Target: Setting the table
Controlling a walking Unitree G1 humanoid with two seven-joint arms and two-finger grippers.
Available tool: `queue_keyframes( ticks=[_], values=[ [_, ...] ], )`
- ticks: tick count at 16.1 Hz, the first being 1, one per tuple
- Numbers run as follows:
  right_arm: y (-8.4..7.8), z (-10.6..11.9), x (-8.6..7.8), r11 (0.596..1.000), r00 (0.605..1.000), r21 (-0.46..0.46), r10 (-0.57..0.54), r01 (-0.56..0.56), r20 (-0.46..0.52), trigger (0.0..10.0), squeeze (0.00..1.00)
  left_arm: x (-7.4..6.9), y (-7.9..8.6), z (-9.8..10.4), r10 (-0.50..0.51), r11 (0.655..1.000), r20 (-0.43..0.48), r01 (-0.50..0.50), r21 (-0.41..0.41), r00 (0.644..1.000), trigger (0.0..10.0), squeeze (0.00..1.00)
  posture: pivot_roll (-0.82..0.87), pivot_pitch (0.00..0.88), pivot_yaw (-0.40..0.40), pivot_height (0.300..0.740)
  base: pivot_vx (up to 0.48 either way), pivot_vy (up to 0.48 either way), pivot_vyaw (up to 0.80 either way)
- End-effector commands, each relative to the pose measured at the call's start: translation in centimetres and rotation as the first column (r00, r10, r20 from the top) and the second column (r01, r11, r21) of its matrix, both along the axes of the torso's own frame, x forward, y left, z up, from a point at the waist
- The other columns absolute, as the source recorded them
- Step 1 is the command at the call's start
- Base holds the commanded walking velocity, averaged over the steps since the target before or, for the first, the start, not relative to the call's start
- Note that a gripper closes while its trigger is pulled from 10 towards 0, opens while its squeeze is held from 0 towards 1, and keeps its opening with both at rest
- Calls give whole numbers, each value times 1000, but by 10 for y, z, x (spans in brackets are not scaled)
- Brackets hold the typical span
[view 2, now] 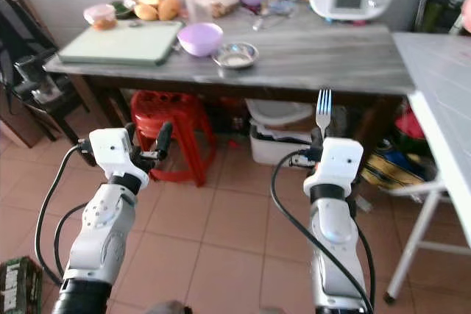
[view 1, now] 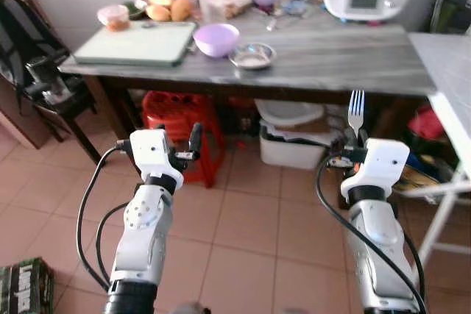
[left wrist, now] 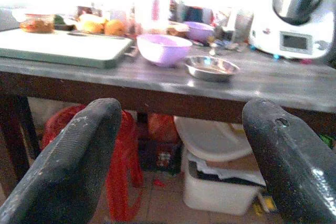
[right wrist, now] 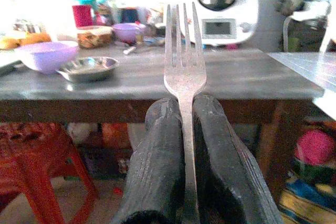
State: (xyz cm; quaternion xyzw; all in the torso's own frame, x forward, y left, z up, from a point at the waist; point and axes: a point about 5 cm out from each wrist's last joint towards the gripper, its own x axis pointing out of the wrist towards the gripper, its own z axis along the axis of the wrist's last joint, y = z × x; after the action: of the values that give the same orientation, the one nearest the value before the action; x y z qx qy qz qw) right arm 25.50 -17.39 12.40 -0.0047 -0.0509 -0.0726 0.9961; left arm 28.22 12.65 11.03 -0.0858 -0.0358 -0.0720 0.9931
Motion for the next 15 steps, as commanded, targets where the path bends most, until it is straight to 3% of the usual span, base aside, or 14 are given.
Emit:
queue_keyframes(
  ticks=[1, 10, 12, 15],
  values=[
    [6, 3, 3, 1000, 1000, 25, 11, -11, 9, 10000, 0, 2, 8, 1, 27, 999, 3, -27, 21, 1000, 10000, 0, -43, 0, 51, 740, 480, 0, 0],
    [0, 4, 8, 999, 1000, 46, -20, 19, 3, 10000, 0, 3, 6, 0, 8, 1000, 3, -8, 25, 1000, 10000, 0, -42, 0, 53, 740, 480, 0, 0],
    [2, 6, 8, 1000, 1000, 4, 3, -3, 18, 10000, 0, 3, 6, 0, 3, 1000, 2, -3, 27, 1000, 10000, 0, -42, 0, 56, 740, 480, 0, 0],
    [1, 5, 8, 1000, 1000, 11, -2, 2, 12, 10000, 0, 4, 6, 0, -1, 1000, 3, 1, 27, 1000, 10000, 0, -42, 0, 55, 740, 480, 0, 0]
  ],
)
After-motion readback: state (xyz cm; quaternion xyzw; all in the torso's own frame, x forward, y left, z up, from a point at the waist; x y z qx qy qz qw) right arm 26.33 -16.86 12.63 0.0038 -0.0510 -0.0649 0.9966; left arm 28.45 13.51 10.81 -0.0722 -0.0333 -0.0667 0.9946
